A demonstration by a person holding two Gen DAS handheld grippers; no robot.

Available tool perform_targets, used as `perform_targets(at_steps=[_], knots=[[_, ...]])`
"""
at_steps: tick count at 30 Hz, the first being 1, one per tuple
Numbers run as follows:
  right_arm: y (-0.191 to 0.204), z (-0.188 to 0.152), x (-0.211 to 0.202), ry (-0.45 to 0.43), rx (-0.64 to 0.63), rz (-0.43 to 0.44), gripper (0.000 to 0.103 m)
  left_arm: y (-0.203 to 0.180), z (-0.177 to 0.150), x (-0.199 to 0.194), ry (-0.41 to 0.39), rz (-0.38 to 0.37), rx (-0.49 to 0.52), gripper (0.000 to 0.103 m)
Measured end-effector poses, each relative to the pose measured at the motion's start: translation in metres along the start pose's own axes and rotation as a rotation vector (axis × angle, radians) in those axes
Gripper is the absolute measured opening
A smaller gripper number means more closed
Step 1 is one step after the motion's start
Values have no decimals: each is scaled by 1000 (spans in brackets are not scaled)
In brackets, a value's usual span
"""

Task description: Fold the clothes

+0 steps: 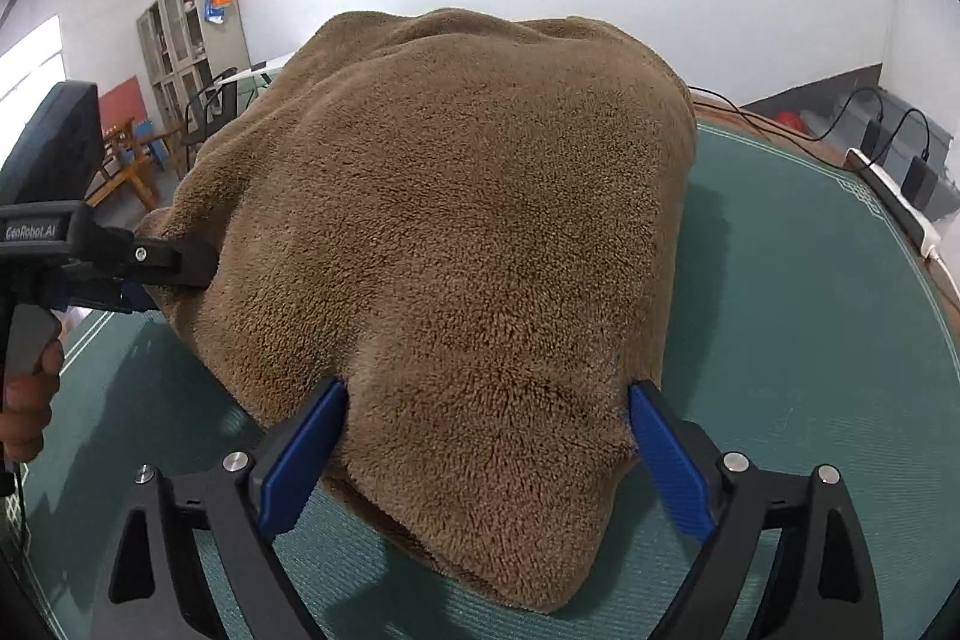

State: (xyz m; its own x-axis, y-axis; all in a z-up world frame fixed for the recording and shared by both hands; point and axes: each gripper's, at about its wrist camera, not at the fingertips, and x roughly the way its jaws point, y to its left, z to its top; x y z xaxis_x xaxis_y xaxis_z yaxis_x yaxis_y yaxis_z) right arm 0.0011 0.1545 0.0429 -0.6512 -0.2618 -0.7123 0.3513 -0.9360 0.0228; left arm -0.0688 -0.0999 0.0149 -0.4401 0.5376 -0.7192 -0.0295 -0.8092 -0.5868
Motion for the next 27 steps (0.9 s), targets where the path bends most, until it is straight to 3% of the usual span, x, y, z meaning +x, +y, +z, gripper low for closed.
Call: perform_targets(at_steps=[4, 6, 9, 14, 17, 21, 24, 27], knots=[[-2, 11, -28, -95, 45, 9, 95, 9, -6, -12, -27, -38, -30, 85], [8, 22, -45, -169, 11, 3, 95, 15, -9, -22, -46, -64, -58, 86], [36, 34, -55, -209, -53, -2, 95, 20, -17, -41, -84, -71, -71, 86], [74, 46, -19, -155, -136, 11, 95, 27, -26, -64, -129, -14, -66, 86], [96, 36, 8, -76, -213, -35, 101, 38, -29, -72, -142, 3, -95, 86], [102, 26, 16, -48, -253, -45, 102, 60, -26, -75, -150, 2, -162, 86], [103, 18, 17, -41, -256, -52, 103, 50, -16, -58, -147, -22, -191, 86], [104, 18, 15, -40, -260, -58, 103, 29, -2, -45, -142, -39, -154, 86]])
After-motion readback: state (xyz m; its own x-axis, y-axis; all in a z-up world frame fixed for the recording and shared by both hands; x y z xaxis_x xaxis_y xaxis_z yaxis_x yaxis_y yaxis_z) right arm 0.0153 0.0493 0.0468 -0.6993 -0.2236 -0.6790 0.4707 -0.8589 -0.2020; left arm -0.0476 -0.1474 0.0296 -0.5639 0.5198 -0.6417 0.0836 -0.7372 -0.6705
